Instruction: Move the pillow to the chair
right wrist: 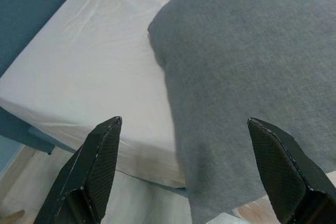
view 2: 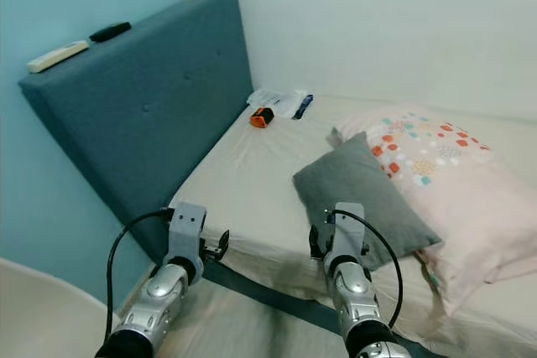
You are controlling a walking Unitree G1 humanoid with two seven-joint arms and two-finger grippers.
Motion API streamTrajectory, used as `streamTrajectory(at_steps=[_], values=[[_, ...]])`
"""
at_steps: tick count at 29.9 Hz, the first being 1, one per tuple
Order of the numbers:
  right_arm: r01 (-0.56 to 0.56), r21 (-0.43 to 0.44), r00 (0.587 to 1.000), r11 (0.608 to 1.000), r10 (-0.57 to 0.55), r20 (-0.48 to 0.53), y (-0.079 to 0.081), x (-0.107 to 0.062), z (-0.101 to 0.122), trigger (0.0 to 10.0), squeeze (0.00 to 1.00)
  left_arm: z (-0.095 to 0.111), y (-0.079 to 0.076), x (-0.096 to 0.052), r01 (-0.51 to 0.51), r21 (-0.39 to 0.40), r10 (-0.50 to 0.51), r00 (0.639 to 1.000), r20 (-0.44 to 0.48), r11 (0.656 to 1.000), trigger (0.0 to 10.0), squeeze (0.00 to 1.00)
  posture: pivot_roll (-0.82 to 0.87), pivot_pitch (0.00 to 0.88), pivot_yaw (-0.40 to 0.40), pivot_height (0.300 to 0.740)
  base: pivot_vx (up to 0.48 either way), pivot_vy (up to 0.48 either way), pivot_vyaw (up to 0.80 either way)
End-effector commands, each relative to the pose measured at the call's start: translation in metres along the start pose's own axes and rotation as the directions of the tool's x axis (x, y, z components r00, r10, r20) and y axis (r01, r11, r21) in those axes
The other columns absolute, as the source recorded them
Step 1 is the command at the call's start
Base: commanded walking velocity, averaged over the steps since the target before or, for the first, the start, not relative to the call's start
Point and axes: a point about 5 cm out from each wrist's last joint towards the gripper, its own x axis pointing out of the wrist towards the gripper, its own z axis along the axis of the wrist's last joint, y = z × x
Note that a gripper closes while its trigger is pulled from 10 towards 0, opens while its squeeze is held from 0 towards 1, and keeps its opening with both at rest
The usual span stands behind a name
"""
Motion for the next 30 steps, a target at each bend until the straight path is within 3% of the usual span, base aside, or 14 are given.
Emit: streamTrajectory(at_steps=[1,4,11,18,22,30], values=[[-0.010,0.018,1.000,1.000,0.010,-0.029,0.003,0.000,-0.004,10.0,0.00,-0.005,0.001,0.000,0.010,0.028,-0.009,0.999,-0.041,1.000,10.0,0.00,-0.08,0.020,0.055,0.720,0.000,-0.480,0.00],[-0.010,0.019,0.999,1.000,0.011,-0.030,0.003,0.000,-0.004,10.0,0.00,-0.005,0.001,0.001,0.009,0.032,-0.007,0.999,-0.045,0.999,10.0,0.00,-0.08,0.020,0.055,0.720,0.000,-0.480,0.00],[-0.015,0.030,0.998,0.999,0.017,-0.065,0.000,0.001,-0.005,10.0,0.00,-0.004,0.002,0.001,0.008,0.030,-0.007,0.998,-0.057,1.000,10.0,0.00,-0.08,0.019,0.037,0.720,0.000,0.000,0.00],[-0.019,0.013,1.000,1.000,0.020,-0.014,-0.004,0.006,0.010,10.0,0.00,-0.001,0.004,0.002,0.002,0.013,-0.001,0.999,-0.053,1.000,10.0,0.00,-0.08,0.016,0.028,0.720,0.000,0.000,0.00],[-0.018,-0.069,1.000,0.997,0.019,0.007,-0.006,0.008,0.016,10.0,0.00,-0.001,0.012,0.002,-0.027,0.020,0.028,0.999,-0.033,0.999,10.0,0.00,-0.08,0.009,0.027,0.720,0.000,0.000,0.00],[-0.010,-0.094,1.000,0.995,0.010,-0.002,-0.008,0.007,0.014,10.0,0.00,0.004,0.012,0.002,-0.036,-0.010,0.036,0.999,-0.012,0.999,10.0,0.00,-0.08,0.000,0.020,0.720,0.000,0.000,0.00]])
